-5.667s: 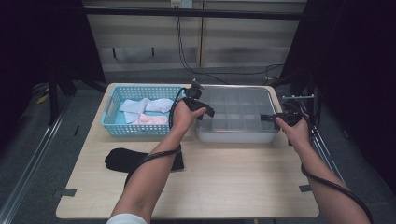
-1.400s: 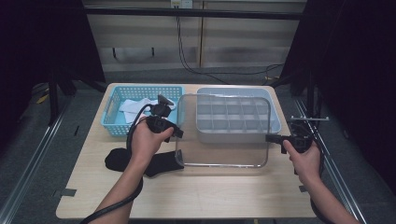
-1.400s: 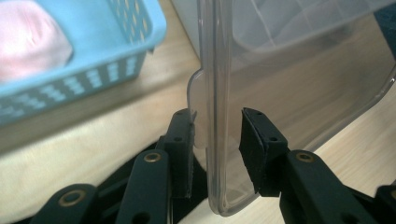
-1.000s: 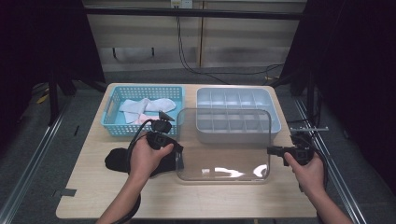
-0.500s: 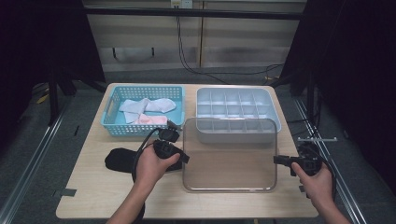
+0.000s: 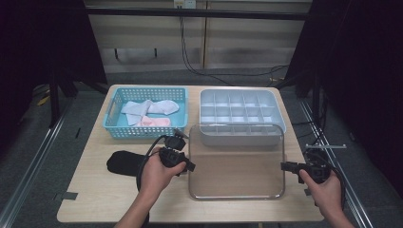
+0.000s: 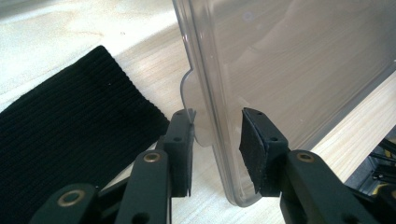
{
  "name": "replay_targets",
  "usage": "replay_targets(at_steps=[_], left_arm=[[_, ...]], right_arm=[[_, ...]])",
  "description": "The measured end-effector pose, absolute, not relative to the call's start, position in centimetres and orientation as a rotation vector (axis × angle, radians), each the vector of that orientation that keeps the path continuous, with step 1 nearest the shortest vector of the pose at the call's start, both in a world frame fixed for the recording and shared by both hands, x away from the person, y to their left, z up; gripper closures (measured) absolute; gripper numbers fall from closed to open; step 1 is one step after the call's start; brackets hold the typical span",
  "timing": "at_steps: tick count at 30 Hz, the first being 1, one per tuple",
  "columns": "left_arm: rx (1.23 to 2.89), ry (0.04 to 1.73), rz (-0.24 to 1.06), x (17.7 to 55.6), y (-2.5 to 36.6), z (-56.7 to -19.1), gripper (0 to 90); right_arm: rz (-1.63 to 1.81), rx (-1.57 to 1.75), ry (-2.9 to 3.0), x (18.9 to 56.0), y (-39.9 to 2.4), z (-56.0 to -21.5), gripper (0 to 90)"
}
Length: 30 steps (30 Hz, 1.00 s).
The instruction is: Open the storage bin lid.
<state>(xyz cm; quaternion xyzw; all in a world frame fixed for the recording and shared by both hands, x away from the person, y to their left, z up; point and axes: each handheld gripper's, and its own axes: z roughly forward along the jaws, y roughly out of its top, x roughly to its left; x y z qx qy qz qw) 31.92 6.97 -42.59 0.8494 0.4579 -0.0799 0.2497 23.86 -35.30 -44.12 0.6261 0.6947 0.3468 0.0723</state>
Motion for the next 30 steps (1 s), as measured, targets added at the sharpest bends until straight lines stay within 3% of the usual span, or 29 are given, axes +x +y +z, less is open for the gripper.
replay_targets(at_steps=[30], left_arm=[[2.371,1.208,-0.264,30.8,5.6,-44.3,60.7]], right_arm=[[1.012,1.916,2.073,22.1,-36.1,-45.6,66.1]])
